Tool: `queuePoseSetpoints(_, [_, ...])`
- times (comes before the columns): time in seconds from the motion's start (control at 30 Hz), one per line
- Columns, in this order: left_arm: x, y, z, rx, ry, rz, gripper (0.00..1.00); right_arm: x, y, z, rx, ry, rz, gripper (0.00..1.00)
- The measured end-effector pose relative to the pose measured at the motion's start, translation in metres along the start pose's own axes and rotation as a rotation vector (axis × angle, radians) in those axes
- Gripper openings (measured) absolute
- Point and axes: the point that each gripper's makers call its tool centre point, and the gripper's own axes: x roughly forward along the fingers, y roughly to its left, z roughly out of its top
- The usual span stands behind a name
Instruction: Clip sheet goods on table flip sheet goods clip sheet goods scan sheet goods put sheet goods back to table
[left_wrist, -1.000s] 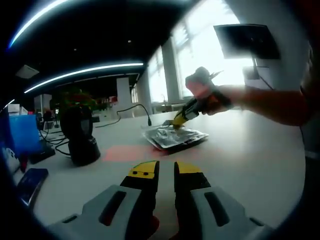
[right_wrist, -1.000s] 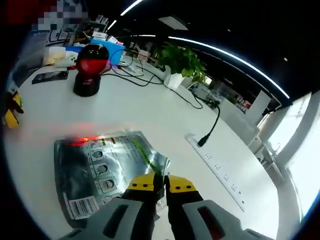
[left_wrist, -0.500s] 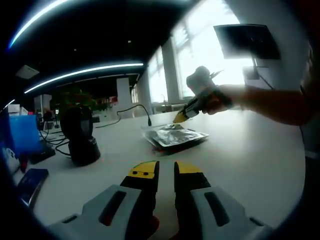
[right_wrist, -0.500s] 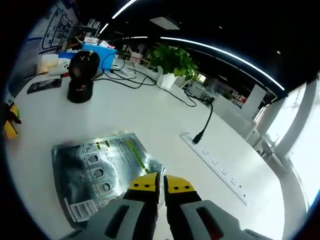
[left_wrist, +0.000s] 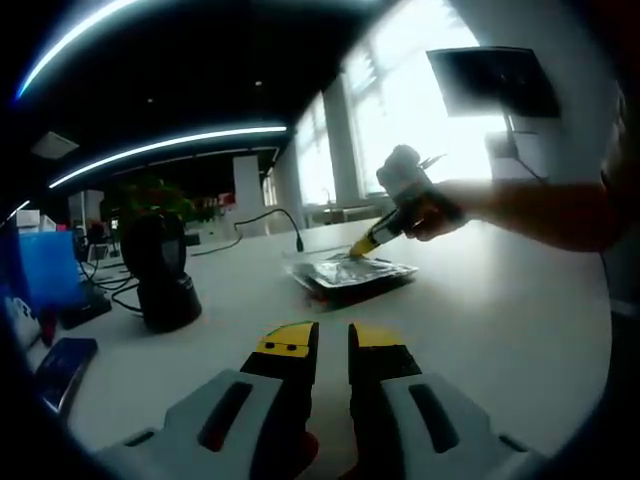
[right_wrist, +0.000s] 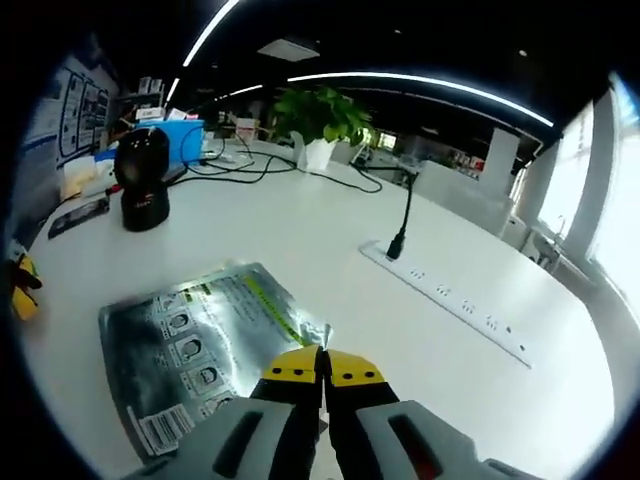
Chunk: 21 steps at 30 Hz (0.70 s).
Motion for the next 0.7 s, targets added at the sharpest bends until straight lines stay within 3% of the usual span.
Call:
queuePoseSetpoints(0.23, [0.0,0.0,0.0,0.0,0.001,0.002,0.05,0.005,0.002,-0.012,0.006,0.03,-0.006,0.0])
queuePoseSetpoints(0.7, [0.0,0.0,0.0,-0.004,-0.001,-0.001,0.05,-0.002,0.0,-0.003,0.049,-0.019,-0.004,0.0])
